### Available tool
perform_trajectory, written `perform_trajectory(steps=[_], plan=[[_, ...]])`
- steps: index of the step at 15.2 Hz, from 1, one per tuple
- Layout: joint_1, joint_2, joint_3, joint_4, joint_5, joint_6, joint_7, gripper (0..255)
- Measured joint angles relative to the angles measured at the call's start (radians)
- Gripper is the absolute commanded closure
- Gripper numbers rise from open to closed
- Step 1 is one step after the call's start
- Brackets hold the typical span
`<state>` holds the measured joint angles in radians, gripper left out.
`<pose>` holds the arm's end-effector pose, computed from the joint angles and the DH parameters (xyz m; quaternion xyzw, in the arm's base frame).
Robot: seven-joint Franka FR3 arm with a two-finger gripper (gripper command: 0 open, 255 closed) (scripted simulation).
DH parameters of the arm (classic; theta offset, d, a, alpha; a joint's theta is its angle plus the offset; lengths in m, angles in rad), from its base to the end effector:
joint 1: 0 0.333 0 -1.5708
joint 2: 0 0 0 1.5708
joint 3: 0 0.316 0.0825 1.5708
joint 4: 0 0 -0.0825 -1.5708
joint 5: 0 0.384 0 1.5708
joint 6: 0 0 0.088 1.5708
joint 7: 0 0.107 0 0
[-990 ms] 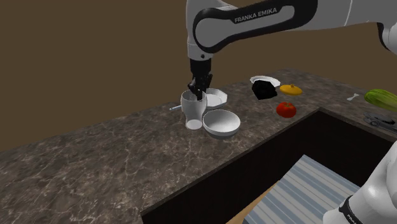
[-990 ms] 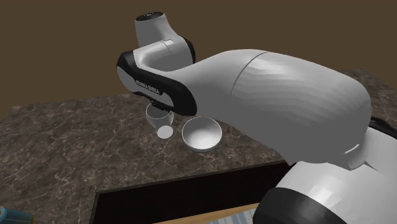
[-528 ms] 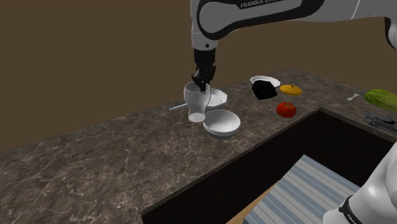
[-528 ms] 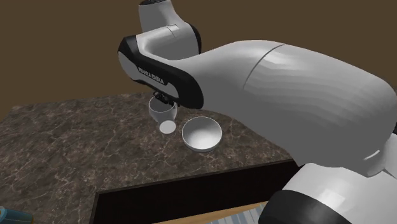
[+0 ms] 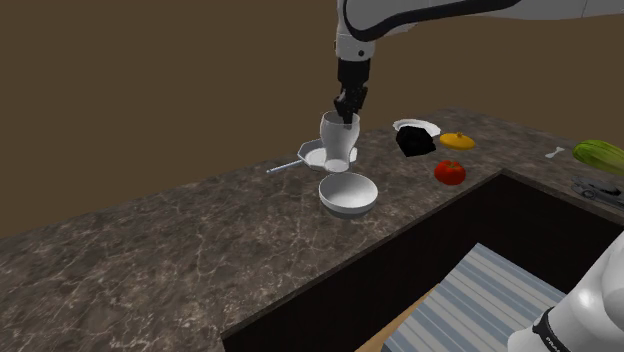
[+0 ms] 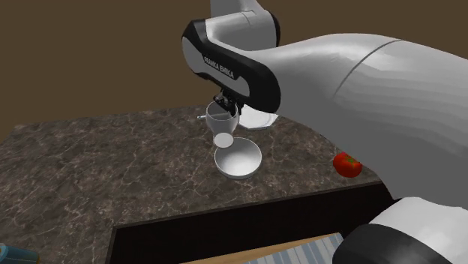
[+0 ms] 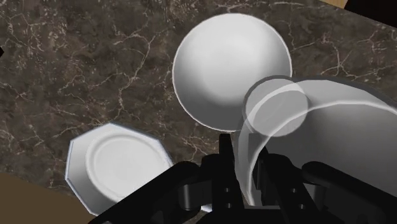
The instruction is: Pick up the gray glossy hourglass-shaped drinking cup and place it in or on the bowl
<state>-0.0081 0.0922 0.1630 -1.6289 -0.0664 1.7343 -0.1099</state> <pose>0.5868 0.0817 0.5591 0.9903 0.1367 0.0078 0.0252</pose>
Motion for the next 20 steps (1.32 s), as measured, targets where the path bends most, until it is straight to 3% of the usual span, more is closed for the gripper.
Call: perform_trajectory(steps=[4,20], plan=[[-0.045,-0.016,-0.037,0.015,0.007,-0.026,-0.084,255],[-0.053,-0.017,-0.043,-0.195,0.005,0.183,-0.088,255]])
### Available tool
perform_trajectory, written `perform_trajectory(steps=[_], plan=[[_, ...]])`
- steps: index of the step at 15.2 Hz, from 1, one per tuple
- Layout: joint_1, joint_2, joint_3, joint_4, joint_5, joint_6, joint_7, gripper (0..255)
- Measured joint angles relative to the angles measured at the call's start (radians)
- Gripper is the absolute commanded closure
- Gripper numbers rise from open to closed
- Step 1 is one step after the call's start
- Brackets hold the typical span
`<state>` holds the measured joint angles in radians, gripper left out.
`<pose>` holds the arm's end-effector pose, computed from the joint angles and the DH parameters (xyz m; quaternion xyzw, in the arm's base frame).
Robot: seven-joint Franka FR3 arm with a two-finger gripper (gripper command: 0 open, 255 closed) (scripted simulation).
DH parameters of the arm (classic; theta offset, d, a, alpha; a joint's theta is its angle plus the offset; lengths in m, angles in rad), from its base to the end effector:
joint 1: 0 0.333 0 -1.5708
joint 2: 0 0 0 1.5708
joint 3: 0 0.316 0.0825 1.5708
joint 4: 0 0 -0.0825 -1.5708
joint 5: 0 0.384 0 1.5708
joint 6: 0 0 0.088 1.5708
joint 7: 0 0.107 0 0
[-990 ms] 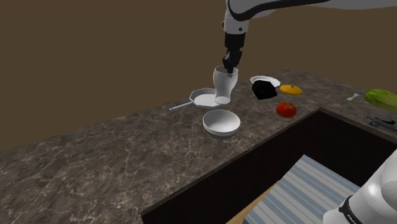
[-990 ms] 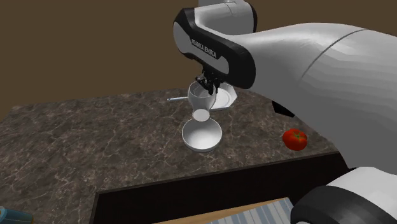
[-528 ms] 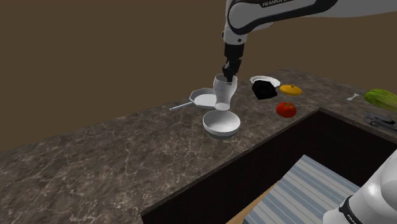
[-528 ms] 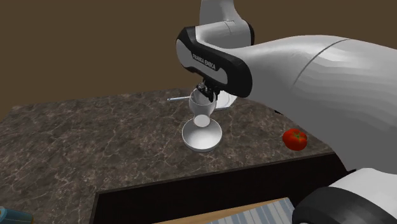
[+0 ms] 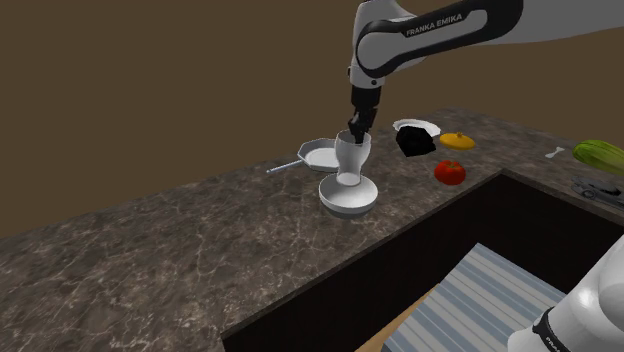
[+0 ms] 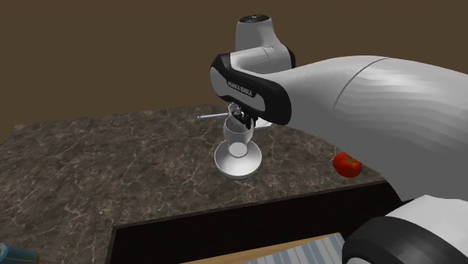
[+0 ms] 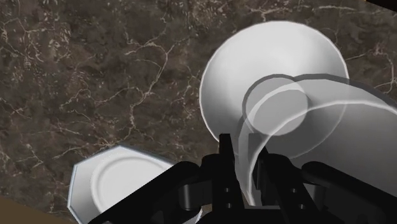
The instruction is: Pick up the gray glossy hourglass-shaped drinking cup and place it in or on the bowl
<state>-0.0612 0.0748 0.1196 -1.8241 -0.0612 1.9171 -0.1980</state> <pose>0.5852 0.0283 0.4913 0.9901 0.1376 0.0077 0.0250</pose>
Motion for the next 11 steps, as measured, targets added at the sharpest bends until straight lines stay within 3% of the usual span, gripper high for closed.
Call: perform_trajectory(steps=[5,11], plan=[[-0.001,0.011,-0.001,-0.054,-0.003,0.065,0.003,255],[0.000,0.016,-0.001,-0.062,-0.004,0.077,0.005,255]])
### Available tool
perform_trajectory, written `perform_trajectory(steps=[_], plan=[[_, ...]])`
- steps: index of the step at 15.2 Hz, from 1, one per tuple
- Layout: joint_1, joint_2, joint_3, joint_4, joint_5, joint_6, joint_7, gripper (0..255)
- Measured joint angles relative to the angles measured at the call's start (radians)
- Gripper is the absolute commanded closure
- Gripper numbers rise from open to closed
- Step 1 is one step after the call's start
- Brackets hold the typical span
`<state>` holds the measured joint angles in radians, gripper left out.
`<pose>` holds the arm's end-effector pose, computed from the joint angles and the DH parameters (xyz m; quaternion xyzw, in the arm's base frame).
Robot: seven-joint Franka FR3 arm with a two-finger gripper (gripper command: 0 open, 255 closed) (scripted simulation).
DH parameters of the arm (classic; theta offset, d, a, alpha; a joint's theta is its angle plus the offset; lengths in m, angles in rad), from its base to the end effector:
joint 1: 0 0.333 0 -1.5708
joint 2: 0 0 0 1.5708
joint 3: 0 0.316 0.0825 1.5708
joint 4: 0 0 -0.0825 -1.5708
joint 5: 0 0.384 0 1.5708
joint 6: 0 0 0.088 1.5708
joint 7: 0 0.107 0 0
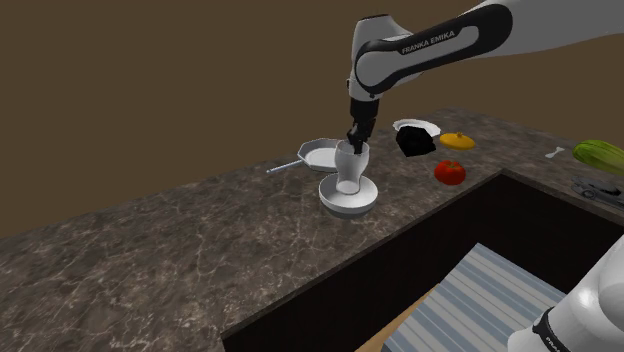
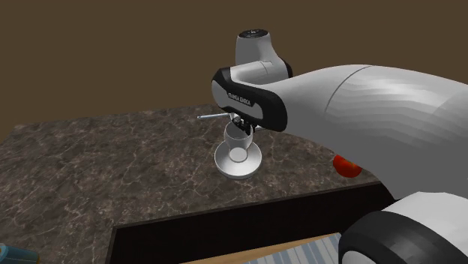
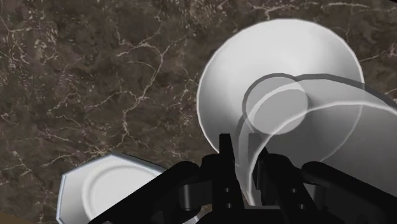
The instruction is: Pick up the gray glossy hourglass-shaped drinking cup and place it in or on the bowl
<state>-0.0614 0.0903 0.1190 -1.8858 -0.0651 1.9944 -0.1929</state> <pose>0.5853 0.0281 0.4597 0.9901 0.1376 0.0079 0.0250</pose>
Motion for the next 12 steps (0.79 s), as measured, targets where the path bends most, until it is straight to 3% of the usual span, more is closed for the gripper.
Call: perform_trajectory(steps=[1,7,12], plan=[[0.000,0.000,0.000,0.000,0.000,0.000,0.000,0],[0.000,0.000,0.000,0.000,0.000,0.000,0.000,0],[0.002,-0.018,0.002,0.089,0.004,-0.105,-0.004,0]])
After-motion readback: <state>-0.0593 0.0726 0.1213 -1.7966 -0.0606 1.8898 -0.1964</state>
